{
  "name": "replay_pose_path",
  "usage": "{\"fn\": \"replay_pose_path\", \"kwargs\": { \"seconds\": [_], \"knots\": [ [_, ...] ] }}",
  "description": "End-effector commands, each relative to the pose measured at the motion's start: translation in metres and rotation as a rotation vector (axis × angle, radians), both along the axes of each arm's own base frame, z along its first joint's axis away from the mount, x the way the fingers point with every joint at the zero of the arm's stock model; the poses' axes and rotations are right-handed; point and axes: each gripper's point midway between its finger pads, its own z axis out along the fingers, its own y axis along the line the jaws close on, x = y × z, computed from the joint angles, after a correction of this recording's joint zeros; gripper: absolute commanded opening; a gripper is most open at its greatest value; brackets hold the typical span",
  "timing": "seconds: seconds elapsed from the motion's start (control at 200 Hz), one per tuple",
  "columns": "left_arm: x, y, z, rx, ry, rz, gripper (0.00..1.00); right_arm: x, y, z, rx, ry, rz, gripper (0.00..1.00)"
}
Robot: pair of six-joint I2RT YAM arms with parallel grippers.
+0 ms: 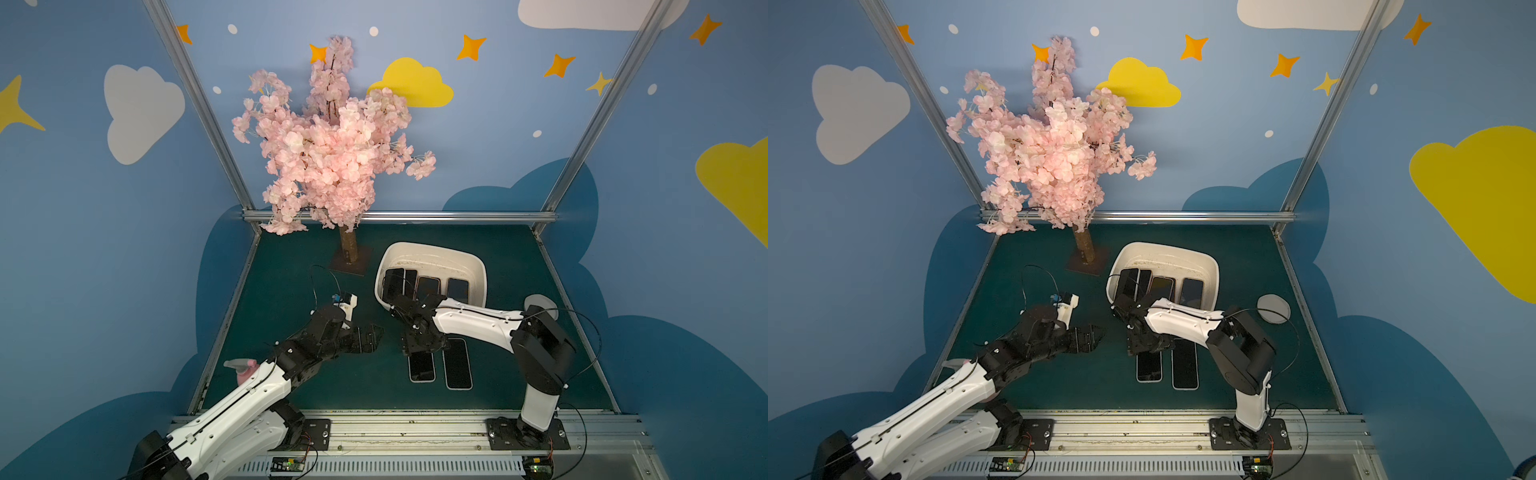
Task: Take the phone out of the storage box
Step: Place the phone at the center of the board.
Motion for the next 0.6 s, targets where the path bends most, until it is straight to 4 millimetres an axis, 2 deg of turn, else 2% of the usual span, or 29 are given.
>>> {"fn": "replay_pose_path", "kwargs": {
  "seconds": [0.0,0.16,0.265,0.33,0.461,0.596],
  "knots": [
    [0.009,-0.009,0.019,-0.003,-0.051,-0.036,1.0,-0.024,-0.022,0.014,-0.068,0.096,0.046,0.91],
    [0.02,-0.014,0.033,0.03,-0.077,-0.048,1.0,-0.013,-0.014,0.065,0.097,0.032,0.045,0.9],
    [0.026,-0.013,0.037,0.043,-0.081,-0.037,1.0,0.004,-0.021,0.101,0.203,-0.011,0.003,0.9],
    [0.029,-0.013,0.039,0.043,-0.08,-0.032,1.0,0.021,-0.03,0.119,0.264,-0.034,-0.052,0.9],
    [0.035,-0.011,0.041,0.042,-0.078,-0.02,1.0,0.063,-0.053,0.135,0.31,-0.096,-0.193,0.9],
    [0.038,-0.011,0.043,0.032,-0.076,-0.024,1.0,0.105,-0.062,0.137,0.334,-0.1,-0.232,0.89]
  ]
}}
